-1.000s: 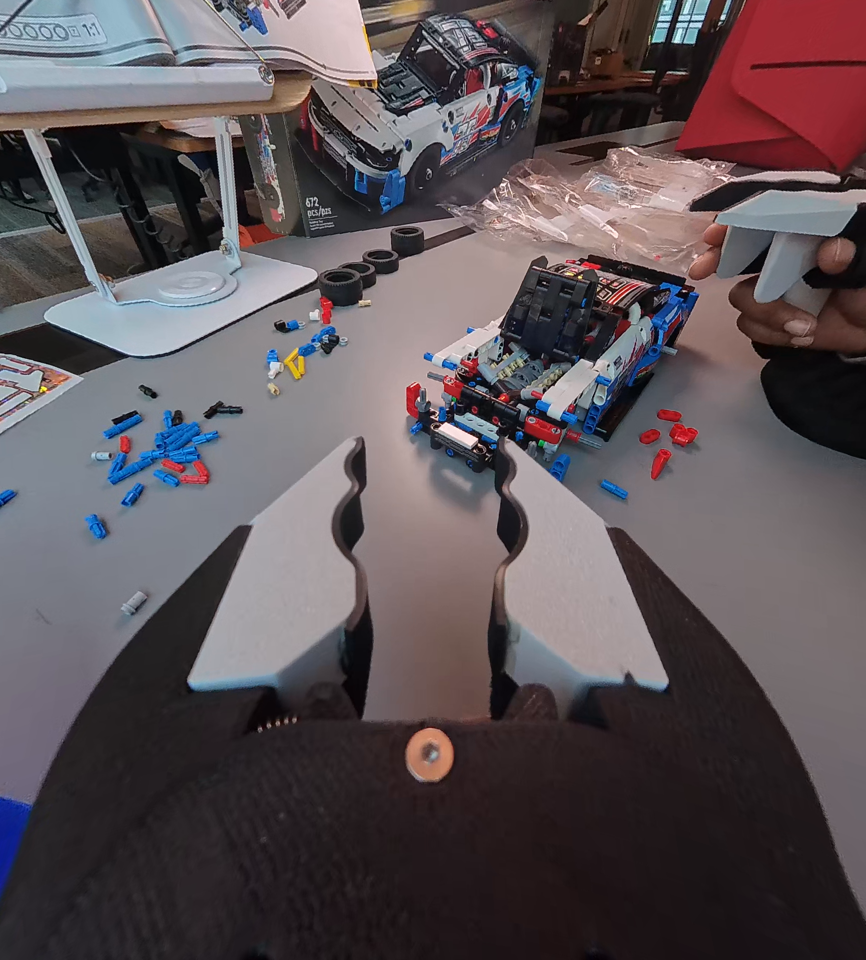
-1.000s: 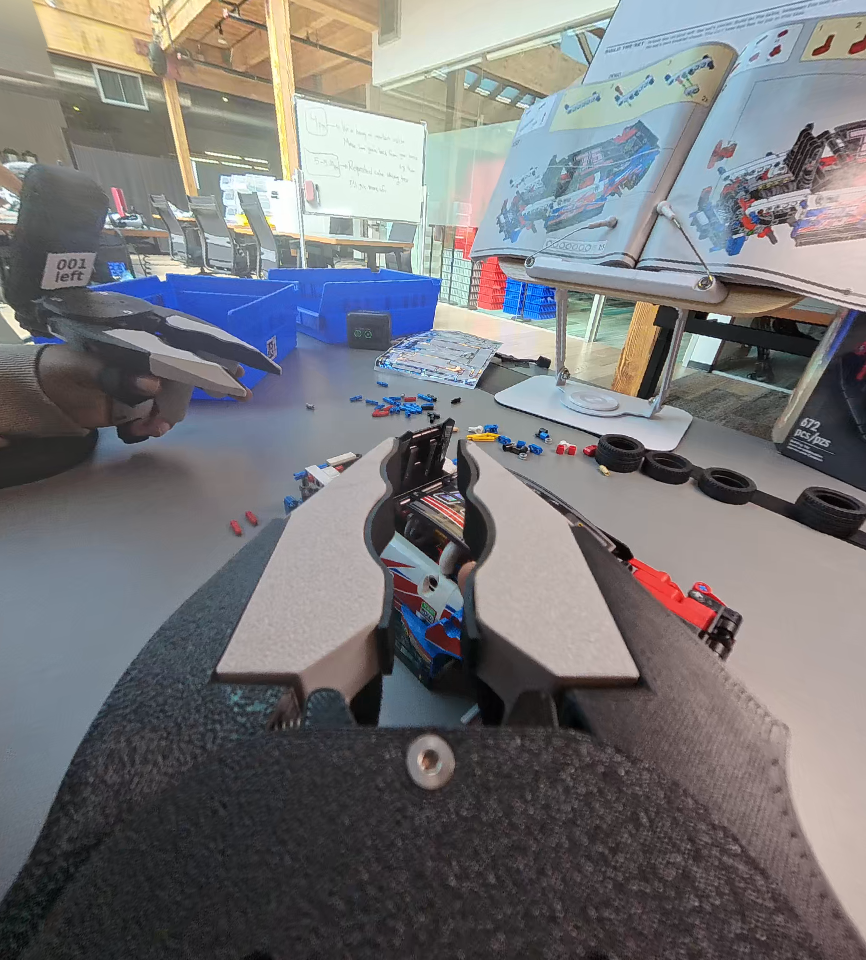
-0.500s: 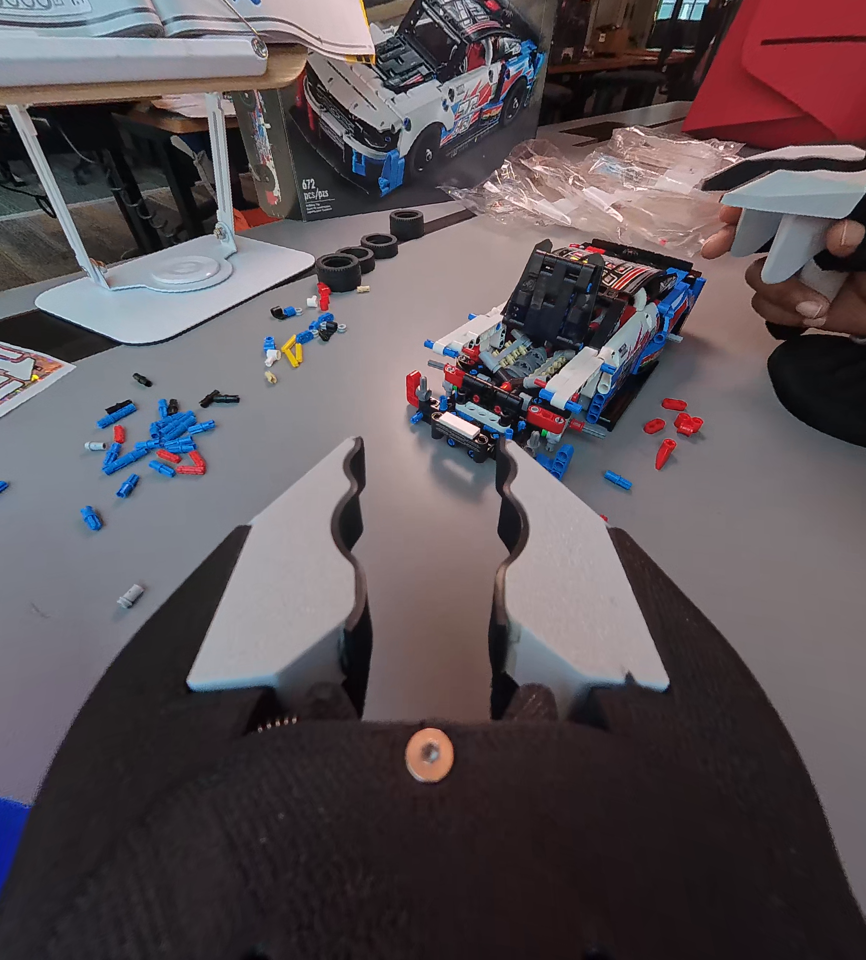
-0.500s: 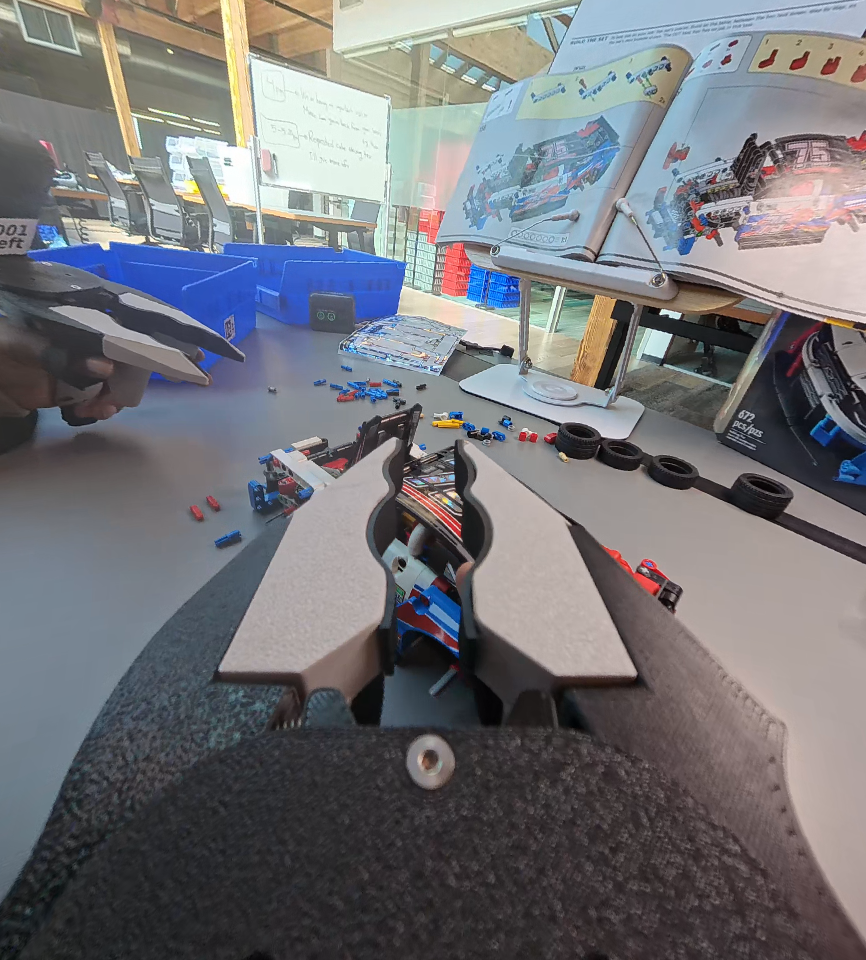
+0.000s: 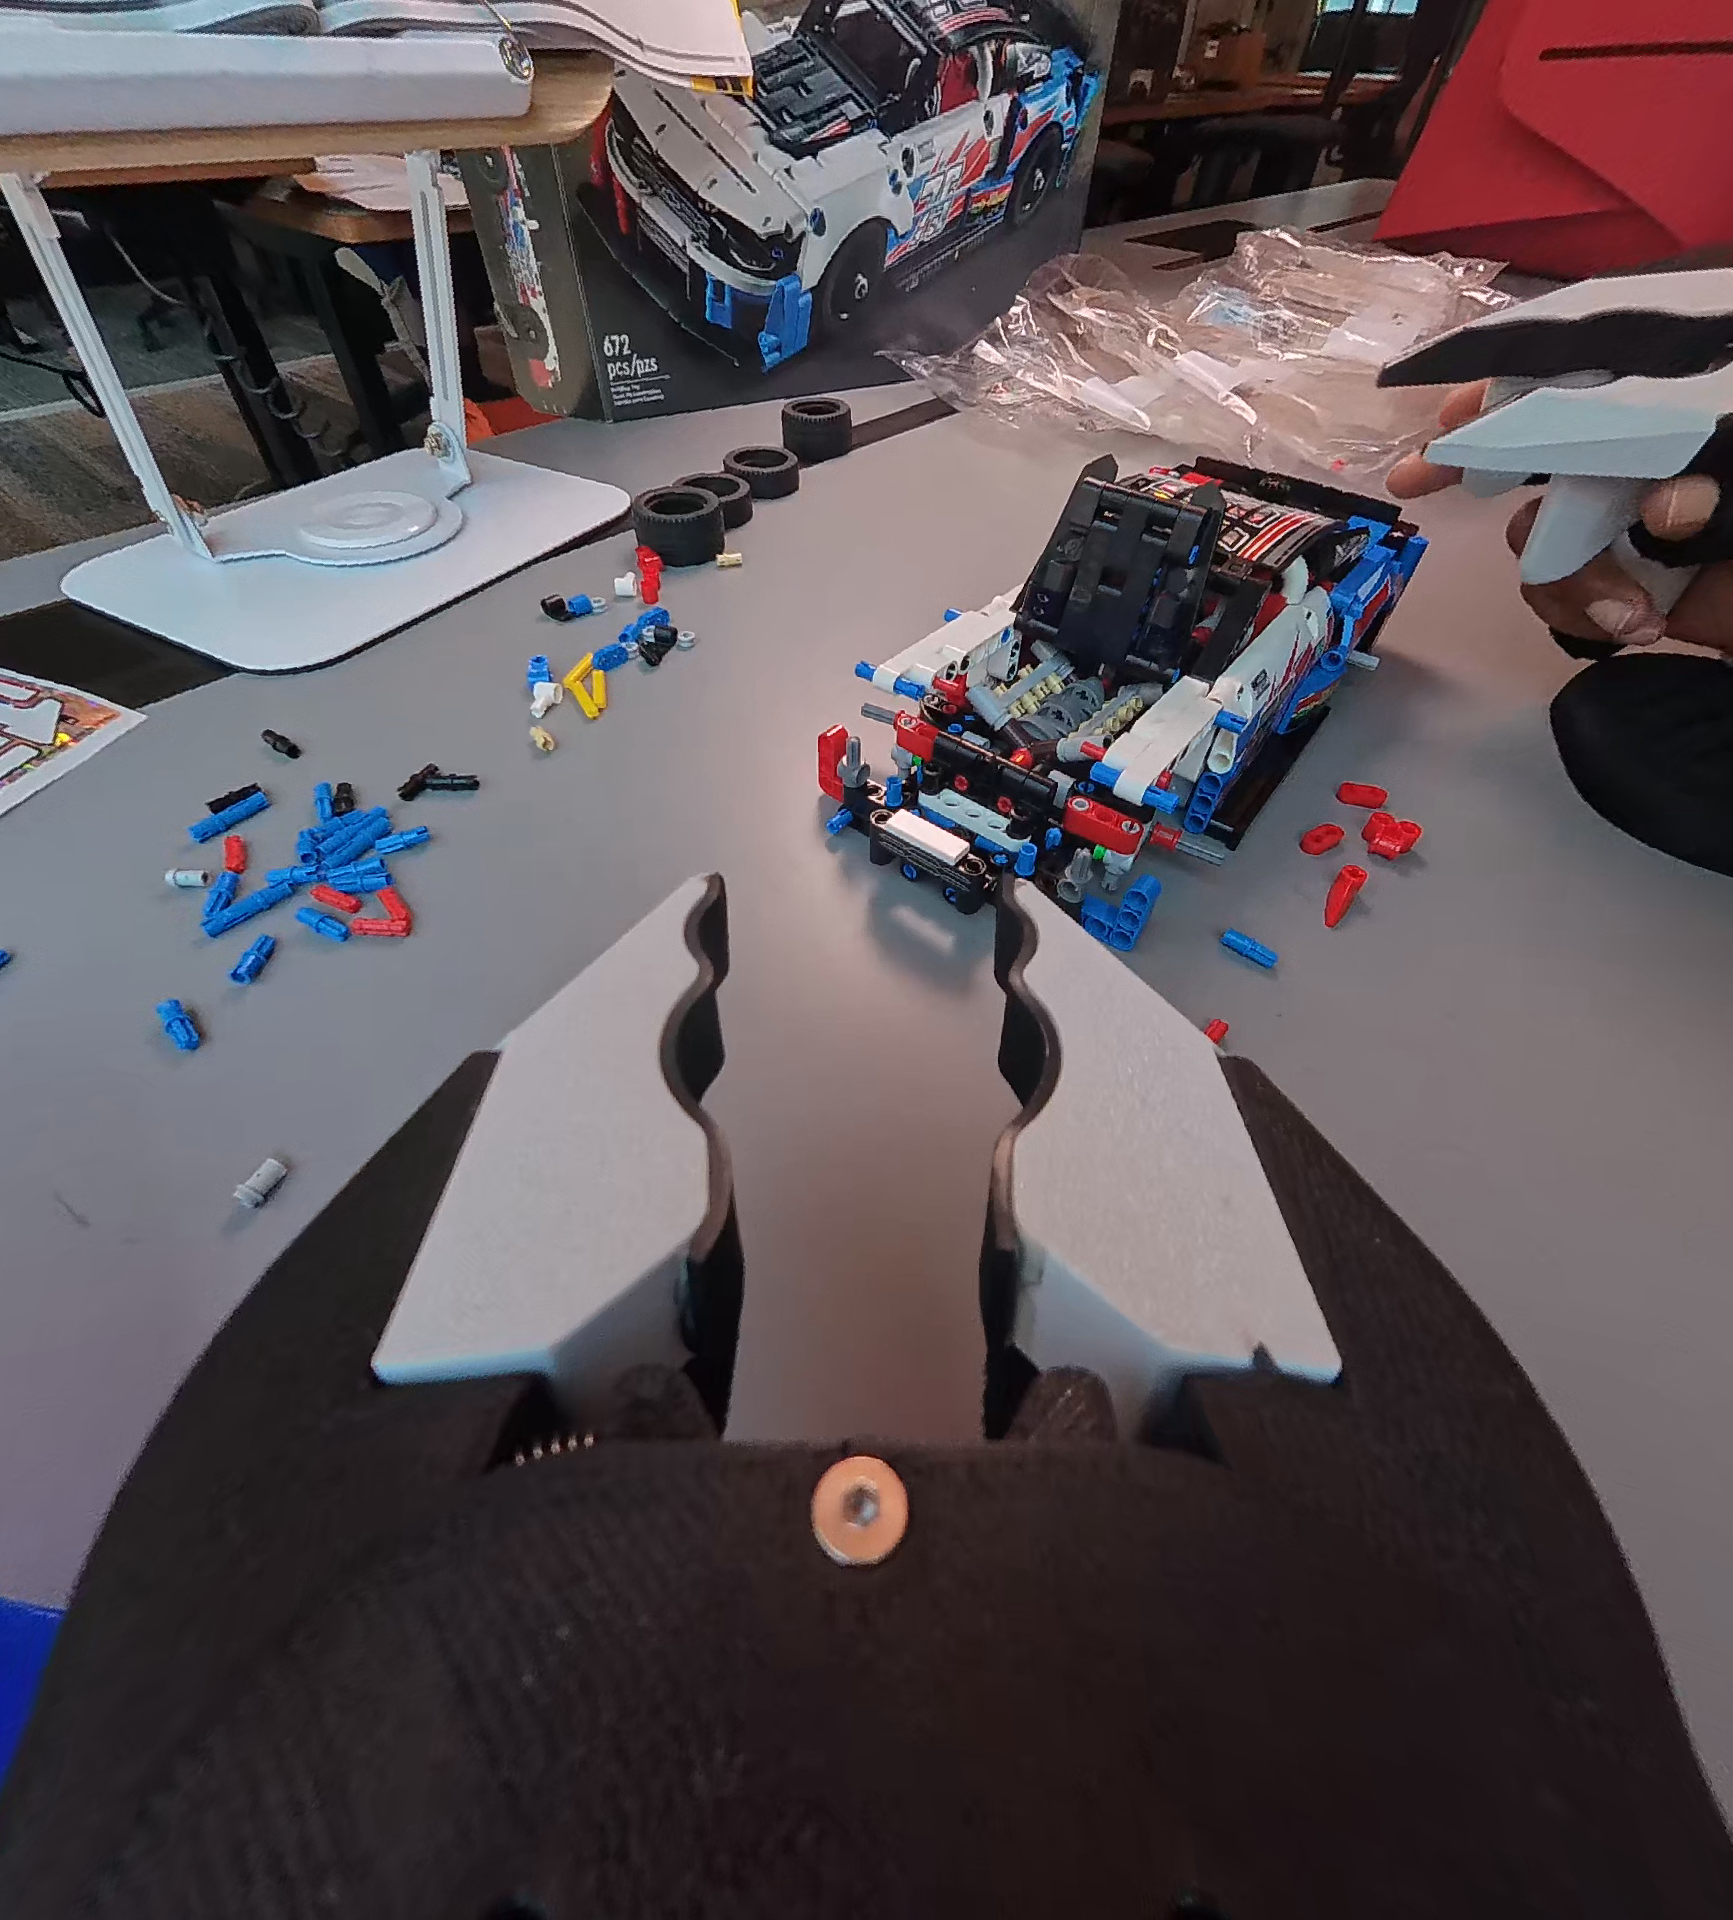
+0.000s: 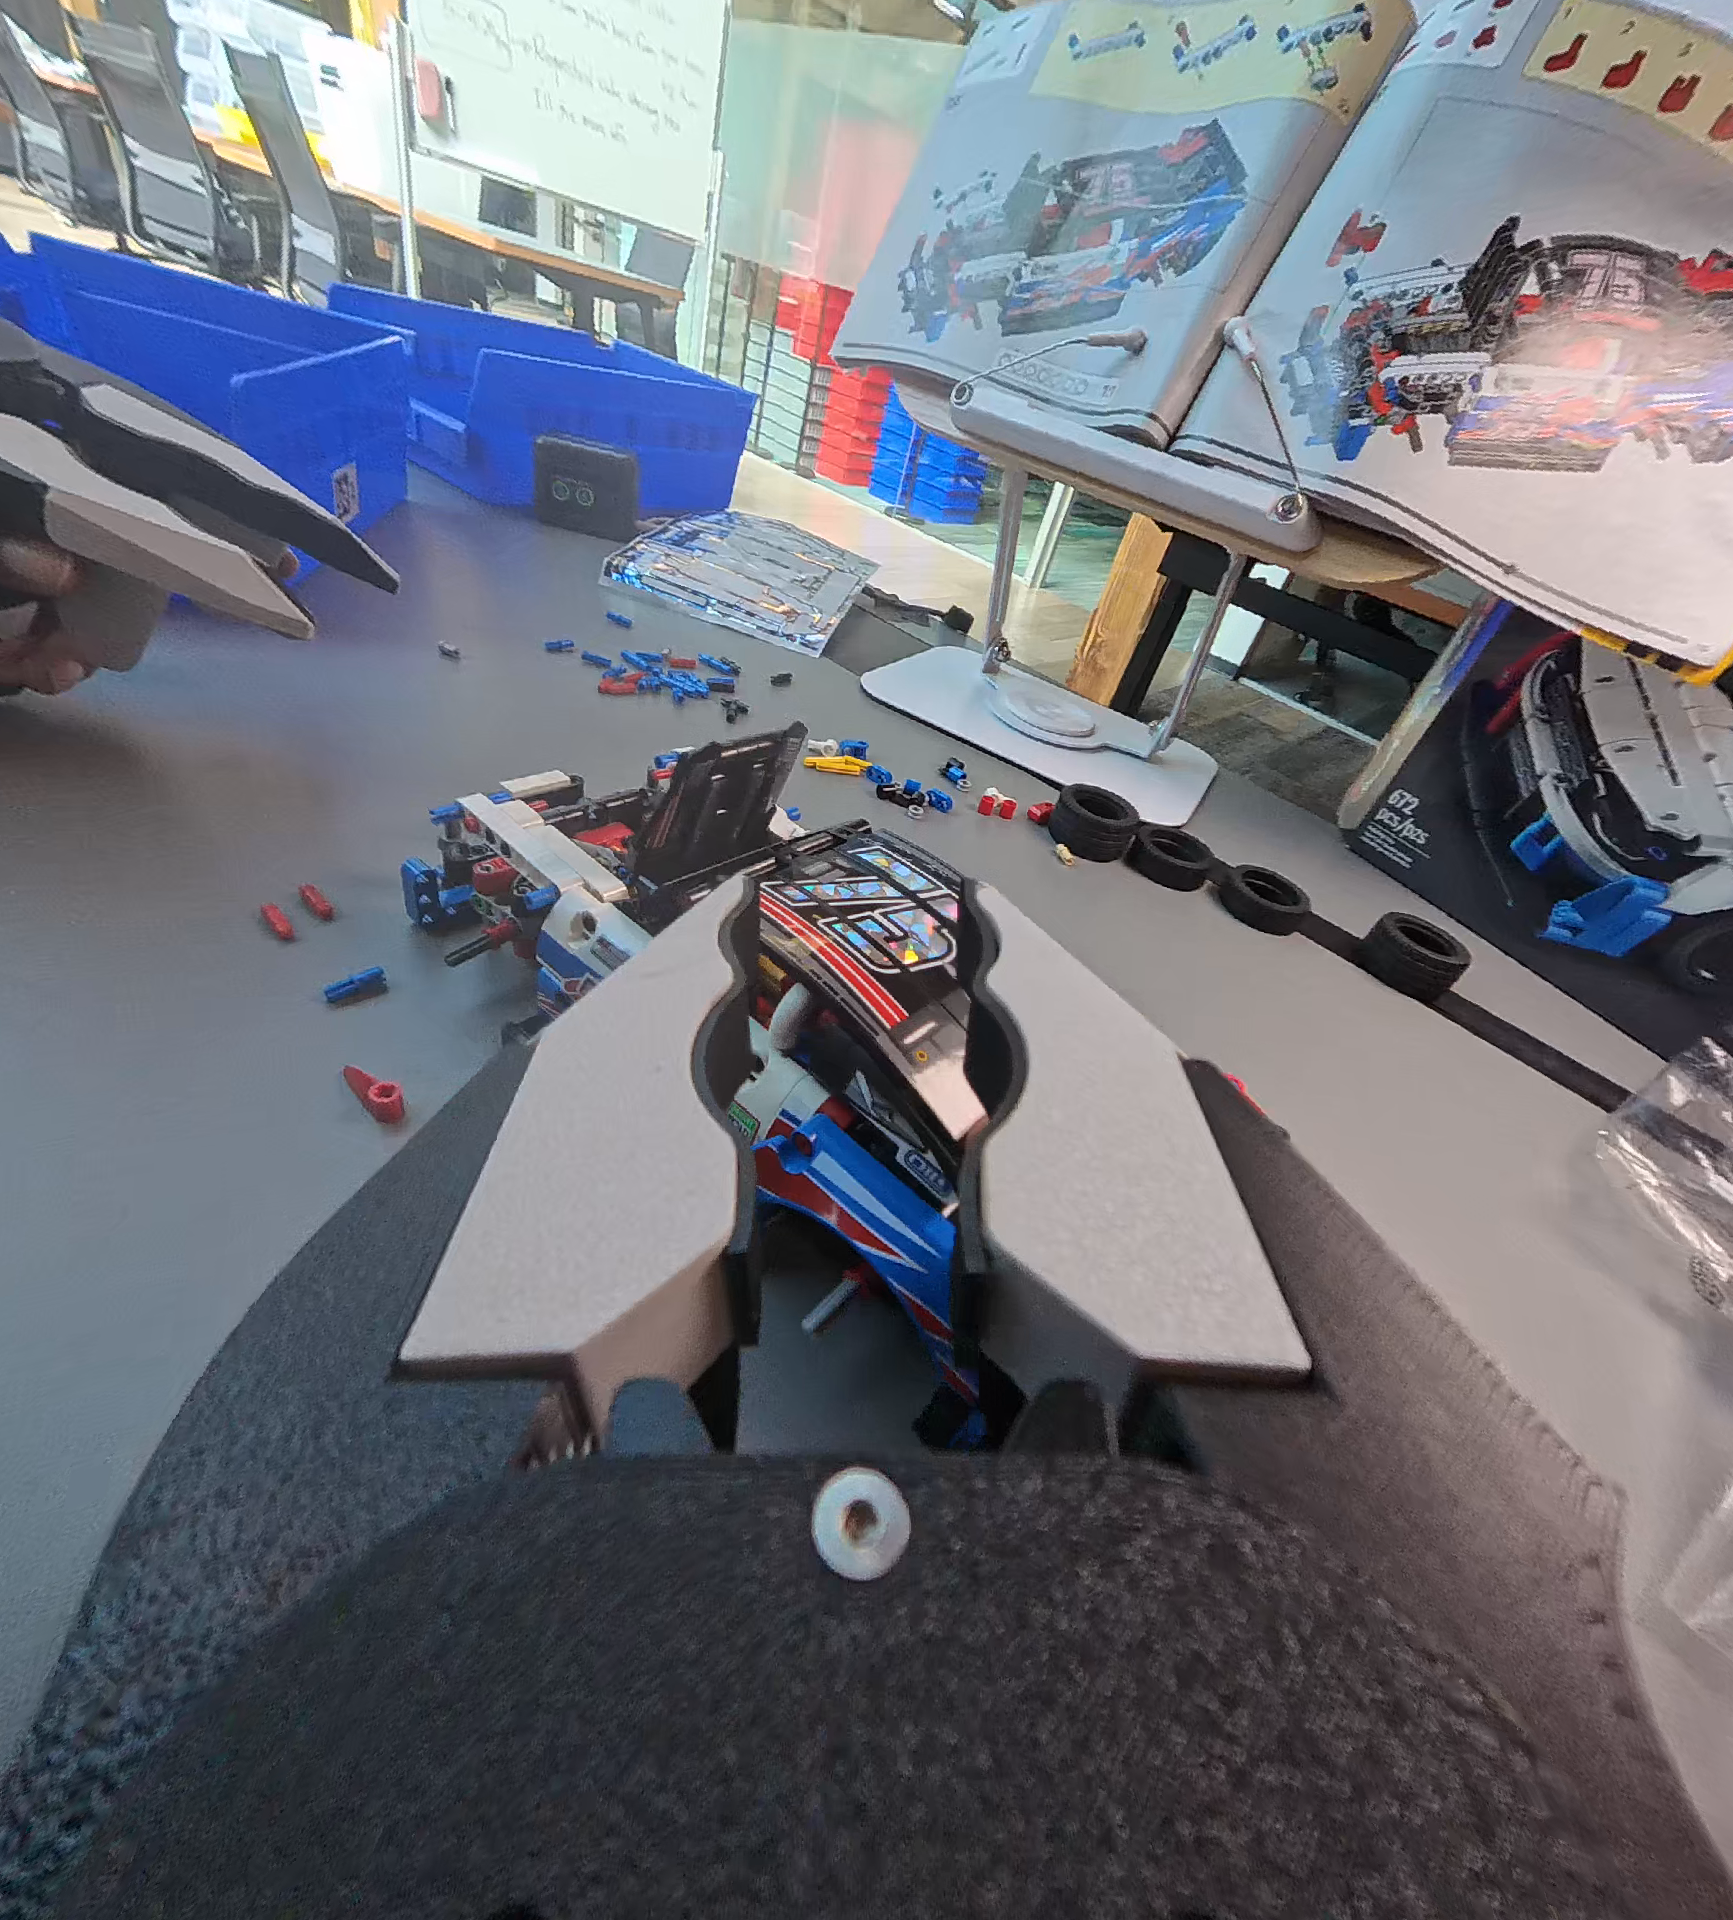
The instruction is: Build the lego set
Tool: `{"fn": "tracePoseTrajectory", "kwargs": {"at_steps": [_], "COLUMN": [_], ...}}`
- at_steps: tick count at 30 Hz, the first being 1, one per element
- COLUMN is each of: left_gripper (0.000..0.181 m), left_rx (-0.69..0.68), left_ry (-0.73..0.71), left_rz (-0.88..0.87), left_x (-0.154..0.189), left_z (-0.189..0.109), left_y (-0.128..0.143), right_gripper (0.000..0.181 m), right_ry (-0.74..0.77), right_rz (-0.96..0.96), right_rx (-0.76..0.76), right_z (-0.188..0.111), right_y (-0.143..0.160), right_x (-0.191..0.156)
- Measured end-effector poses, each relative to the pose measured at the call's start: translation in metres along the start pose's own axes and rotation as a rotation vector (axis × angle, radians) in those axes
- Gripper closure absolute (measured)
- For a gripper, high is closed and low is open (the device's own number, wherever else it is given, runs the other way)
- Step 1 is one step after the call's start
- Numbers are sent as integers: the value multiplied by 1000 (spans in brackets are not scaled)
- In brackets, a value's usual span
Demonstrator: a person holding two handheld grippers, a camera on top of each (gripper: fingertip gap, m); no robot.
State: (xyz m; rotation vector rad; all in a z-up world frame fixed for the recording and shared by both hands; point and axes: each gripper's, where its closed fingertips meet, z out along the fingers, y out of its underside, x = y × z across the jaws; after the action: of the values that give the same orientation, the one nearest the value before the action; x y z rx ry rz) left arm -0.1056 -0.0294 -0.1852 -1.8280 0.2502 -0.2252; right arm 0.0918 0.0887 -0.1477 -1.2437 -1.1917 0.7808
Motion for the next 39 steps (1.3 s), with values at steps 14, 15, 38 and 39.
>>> {"fn": "tracePoseTrajectory", "kwargs": {"at_steps": [14, 15, 38, 39], "left_gripper": [130, 130, 138, 138], "left_rx": [-41, -44, -121, -119], "left_ry": [40, 37, 115, 118], "left_rz": [72, 75, 122, 123], "left_x": [18, 18, 33, 34], "left_z": [7, 7, 12, 12], "left_y": [7, 8, 20, 19], "right_gripper": [102, 103, 136, 140], "right_ry": [-171, -172, -656, -699], "right_rz": [-453, -461, -59, -72], "right_rx": [-592, -604, -441, -471], "right_z": [28, 31, 20, 15], "right_y": [68, 68, 43, 48], "right_x": [6, 8, -76, -85]}}
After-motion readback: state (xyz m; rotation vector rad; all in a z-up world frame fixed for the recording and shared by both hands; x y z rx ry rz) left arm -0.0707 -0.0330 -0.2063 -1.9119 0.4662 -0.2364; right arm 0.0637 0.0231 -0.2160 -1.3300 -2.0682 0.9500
